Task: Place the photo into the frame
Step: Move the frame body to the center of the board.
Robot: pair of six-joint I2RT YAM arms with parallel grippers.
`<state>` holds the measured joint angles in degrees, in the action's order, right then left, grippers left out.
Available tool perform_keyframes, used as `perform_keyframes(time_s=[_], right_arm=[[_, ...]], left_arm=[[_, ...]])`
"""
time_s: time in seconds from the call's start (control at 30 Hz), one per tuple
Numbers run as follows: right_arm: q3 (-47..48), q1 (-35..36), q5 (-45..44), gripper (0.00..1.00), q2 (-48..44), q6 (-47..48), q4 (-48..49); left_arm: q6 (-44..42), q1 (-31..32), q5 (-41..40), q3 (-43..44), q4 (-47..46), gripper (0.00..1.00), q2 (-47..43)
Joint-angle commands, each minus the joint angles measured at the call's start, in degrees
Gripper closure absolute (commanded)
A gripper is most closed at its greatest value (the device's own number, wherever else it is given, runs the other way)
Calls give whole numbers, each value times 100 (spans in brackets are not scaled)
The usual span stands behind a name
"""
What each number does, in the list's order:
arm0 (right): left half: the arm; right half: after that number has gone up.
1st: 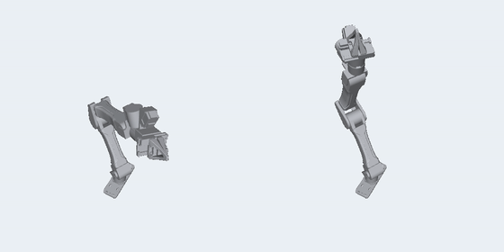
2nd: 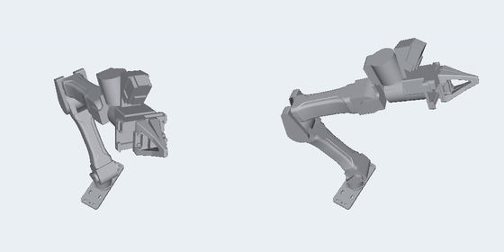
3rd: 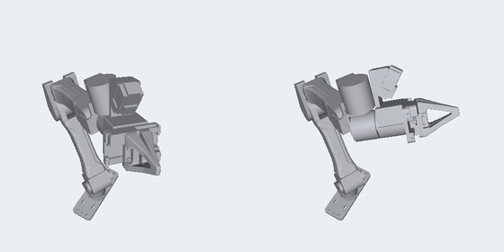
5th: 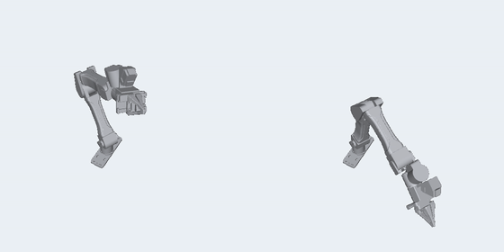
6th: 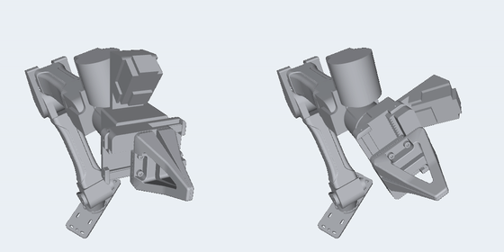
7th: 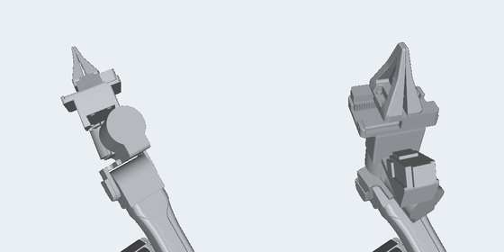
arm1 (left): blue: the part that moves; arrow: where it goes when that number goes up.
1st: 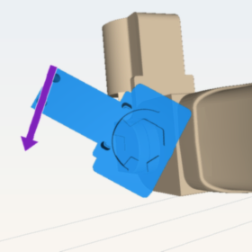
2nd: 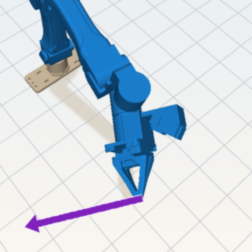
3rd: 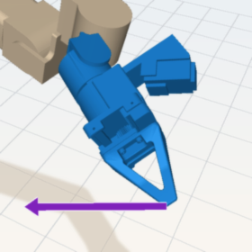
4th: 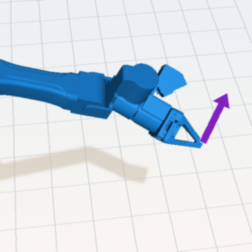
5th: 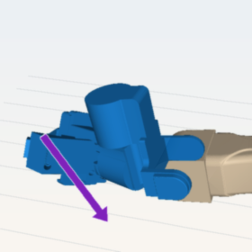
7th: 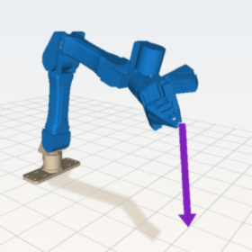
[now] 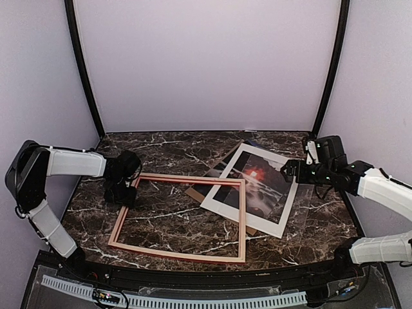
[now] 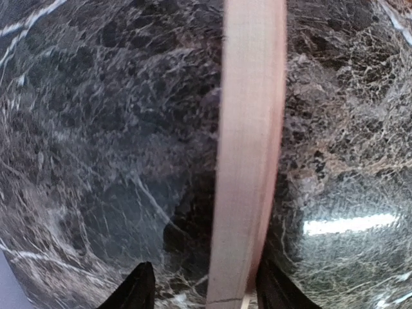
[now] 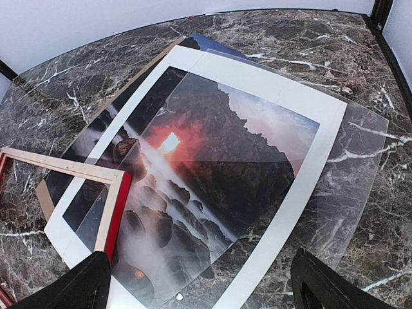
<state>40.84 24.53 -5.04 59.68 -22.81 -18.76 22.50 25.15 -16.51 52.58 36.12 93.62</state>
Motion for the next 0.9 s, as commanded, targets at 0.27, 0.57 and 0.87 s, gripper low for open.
perform_keyframes(time_s=[0.27, 0.57, 0.87], right_arm=[[-273, 70, 217, 1, 191, -40, 425], [-410, 511, 349, 1, 565, -51, 854], [559, 1279, 399, 1, 1967, 386, 1205]], left_arm=[[-2678, -1038, 179, 1472, -484, 66, 1246], [-4513, -1335, -126, 4185, -1542, 56, 3100], [-3340, -1030, -178, 4089, -1899, 18, 1735]])
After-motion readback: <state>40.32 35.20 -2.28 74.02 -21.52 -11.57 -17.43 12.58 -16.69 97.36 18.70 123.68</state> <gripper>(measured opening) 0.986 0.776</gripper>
